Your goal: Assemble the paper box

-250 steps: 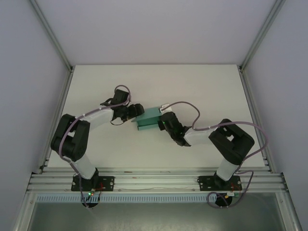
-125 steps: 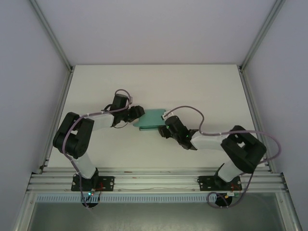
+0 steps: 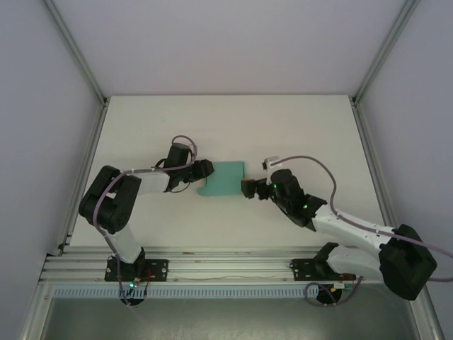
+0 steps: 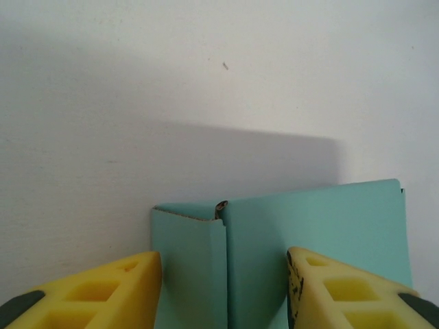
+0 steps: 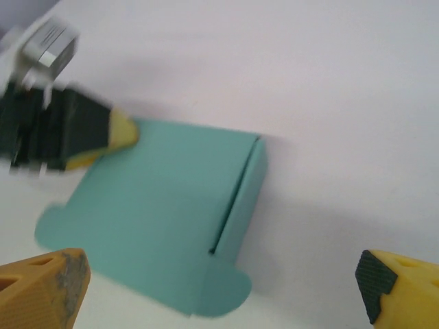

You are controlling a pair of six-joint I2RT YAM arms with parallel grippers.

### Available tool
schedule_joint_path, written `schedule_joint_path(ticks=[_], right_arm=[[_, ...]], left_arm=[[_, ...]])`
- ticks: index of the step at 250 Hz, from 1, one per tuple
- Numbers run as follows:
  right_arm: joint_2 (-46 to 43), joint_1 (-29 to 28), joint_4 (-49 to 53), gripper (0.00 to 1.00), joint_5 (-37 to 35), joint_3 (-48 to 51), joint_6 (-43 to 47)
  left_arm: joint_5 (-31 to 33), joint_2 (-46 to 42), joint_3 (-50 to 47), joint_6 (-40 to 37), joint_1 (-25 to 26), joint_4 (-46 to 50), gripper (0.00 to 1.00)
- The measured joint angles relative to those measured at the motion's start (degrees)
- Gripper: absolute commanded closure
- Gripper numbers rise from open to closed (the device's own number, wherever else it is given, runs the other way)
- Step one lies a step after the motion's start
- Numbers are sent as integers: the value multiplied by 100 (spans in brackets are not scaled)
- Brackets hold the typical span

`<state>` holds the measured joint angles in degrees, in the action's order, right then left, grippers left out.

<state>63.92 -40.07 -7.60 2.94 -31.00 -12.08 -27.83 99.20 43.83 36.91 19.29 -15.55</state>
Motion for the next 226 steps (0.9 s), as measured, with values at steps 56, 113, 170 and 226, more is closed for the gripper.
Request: schedule_joint_path(ticks=[56,113,170,226], right_arm=[[1464,385,476,0,221,-1209,-844],[2295,1067,527,0,1469,-1327,-1436],[2743,1088,199,1,2708,-1357,-1847],[3311,1126,-20,6,3453,-1563,-2291]], left_arm=[[149,-7,-254,-138,96,-566,67],[-271,96,-592,90,-107,-1399,75],[-817,125,-1003,579,-374,-2142,87],[-1117,186,-1228,979,-546,-2612,90]])
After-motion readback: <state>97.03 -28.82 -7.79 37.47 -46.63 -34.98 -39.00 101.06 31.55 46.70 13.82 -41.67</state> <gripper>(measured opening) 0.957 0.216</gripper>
